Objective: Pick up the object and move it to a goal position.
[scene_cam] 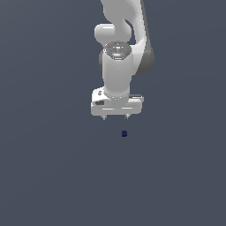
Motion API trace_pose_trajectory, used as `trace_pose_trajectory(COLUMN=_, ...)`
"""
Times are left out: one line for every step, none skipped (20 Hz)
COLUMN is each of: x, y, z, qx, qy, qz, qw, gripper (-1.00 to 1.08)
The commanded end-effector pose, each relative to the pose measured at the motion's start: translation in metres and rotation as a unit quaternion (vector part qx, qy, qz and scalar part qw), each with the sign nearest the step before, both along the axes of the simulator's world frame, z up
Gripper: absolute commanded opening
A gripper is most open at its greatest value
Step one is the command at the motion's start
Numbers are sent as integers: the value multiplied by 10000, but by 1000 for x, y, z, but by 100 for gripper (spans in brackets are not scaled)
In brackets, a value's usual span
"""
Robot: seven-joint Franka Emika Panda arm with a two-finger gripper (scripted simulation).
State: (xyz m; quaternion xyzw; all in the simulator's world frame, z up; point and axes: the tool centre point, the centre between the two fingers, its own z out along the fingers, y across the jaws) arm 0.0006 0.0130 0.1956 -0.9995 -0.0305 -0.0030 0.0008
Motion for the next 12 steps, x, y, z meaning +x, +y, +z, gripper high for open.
trace_pose_trajectory(x=0, y=0, z=0, qx=0, qy=0, qz=0, qw=10000, gripper=100)
trace_pose_trajectory(x=0, y=0, z=0, qx=-1, qy=1, qz=-5, qw=10000, gripper=100)
trace_pose_trajectory(x=0, y=-2, z=-1, qx=-5, qy=4, qz=-20, qw=10000, gripper=100)
trace_pose_trajectory(x=0, y=-4, z=-1, qx=-10, qy=8, qz=-45, qw=10000, gripper=100)
trace_pose_trajectory(x=0, y=-8, z=-2, qx=-18, qy=15, qz=-79, qw=10000, gripper=100)
trace_pose_trajectory(x=-1, y=-12, z=-3, qx=-28, qy=23, qz=-123, qw=9999, gripper=100)
trace_pose_trajectory(x=-1, y=-17, z=-5, qx=-40, qy=33, qz=-176, qw=9998, gripper=100)
trace_pose_trajectory(x=-1, y=-22, z=-6, qx=-53, qy=43, qz=-230, qw=9997, gripper=100)
trace_pose_trajectory(x=-2, y=-26, z=-7, qx=-63, qy=51, qz=-274, qw=9996, gripper=100)
trace_pose_trajectory(x=-2, y=-30, z=-8, qx=-71, qy=58, qz=-307, qw=9995, gripper=100)
trace_pose_trajectory(x=-2, y=-32, z=-8, qx=-76, qy=62, qz=-331, qw=9994, gripper=100)
trace_pose_trajectory(x=-2, y=-33, z=-8, qx=-79, qy=64, qz=-345, qw=9994, gripper=100)
